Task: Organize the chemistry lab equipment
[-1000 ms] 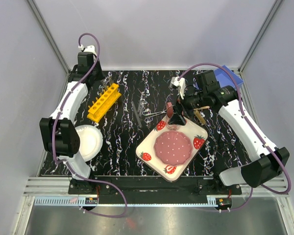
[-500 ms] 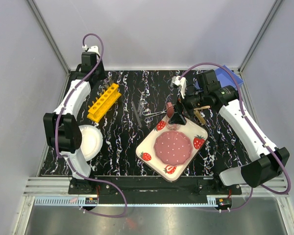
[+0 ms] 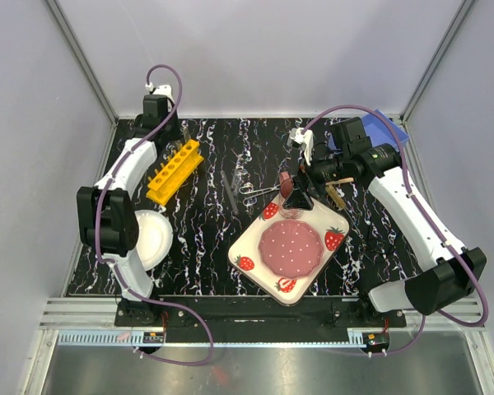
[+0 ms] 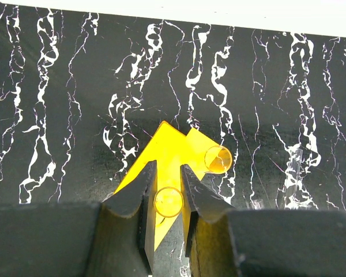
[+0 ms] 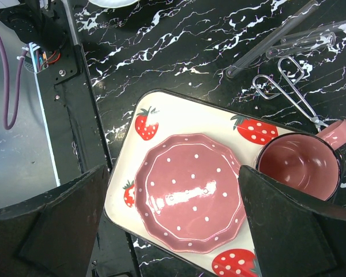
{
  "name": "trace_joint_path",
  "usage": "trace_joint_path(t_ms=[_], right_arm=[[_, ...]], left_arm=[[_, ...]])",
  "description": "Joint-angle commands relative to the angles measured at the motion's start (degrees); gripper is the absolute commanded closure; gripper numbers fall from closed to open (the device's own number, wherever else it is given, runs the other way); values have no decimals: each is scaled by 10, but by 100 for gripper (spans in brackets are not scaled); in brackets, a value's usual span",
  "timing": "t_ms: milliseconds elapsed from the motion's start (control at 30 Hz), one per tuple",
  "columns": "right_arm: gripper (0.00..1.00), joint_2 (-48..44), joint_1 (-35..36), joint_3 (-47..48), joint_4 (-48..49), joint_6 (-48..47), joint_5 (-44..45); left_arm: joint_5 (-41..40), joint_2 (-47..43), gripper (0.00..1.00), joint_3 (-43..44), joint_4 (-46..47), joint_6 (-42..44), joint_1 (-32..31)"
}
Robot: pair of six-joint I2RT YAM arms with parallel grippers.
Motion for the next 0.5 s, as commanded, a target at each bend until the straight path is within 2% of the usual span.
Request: trace_joint_path(t_ms=[0, 467], right_arm=[[0, -1, -5, 1, 10, -3, -16], [0, 3, -8, 4, 7, -2, -20]], left_arm=[[-16, 1, 95, -20, 50, 15, -4], [-35, -1, 94, -90, 128, 31, -18]])
